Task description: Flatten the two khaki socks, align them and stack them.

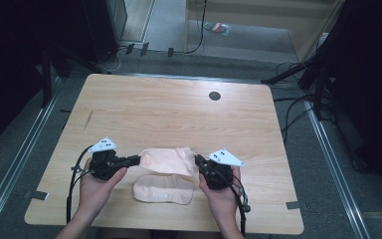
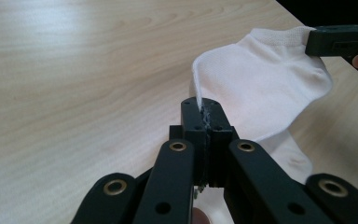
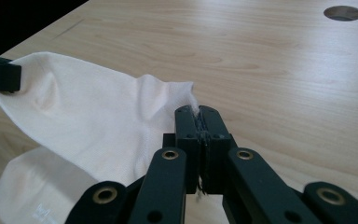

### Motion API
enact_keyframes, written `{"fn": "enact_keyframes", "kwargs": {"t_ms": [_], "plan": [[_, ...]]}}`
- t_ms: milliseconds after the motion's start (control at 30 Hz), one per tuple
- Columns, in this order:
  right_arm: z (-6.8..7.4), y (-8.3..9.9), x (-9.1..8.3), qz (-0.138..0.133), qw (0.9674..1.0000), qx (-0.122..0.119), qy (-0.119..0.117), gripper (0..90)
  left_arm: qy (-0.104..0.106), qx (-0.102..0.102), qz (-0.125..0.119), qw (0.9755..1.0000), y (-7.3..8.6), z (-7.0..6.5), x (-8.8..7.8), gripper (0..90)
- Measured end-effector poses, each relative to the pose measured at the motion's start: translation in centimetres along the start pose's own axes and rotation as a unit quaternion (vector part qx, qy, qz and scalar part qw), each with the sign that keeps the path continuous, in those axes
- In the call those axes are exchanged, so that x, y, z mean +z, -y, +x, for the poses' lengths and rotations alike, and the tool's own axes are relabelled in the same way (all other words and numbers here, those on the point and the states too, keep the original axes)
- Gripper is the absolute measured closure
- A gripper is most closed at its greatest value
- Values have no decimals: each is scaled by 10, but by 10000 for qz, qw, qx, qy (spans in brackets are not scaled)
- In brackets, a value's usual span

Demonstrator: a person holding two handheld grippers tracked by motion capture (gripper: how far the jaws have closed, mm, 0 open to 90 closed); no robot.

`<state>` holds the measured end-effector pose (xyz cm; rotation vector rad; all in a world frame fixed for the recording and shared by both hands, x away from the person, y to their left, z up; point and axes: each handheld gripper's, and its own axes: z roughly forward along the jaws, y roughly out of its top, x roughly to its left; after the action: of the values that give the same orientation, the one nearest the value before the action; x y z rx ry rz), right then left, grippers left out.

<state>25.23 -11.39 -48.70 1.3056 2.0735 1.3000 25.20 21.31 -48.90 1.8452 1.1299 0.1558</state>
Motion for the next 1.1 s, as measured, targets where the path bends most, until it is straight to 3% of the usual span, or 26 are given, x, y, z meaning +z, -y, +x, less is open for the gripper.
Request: {"fn": "enact_keyframes", "kwargs": {"t_ms": [367, 567, 833, 1100], "plan": [[21, 23, -19, 86, 9998, -47, -190, 886, 24, -146, 152, 9998, 36, -5, -11, 900], [29, 41, -20, 209, 9995, -109, -209, 886, 12, -159, 261, 9995, 51, -7, -14, 900], [36, 56, -16, 272, 9991, -301, -151, 886, 87, -372, 346, 9987, 69, -5, -13, 900], [36, 63, -13, 262, 9990, -348, -67, 886, 6, -239, 361, 9991, 69, -6, -11, 900]]}}
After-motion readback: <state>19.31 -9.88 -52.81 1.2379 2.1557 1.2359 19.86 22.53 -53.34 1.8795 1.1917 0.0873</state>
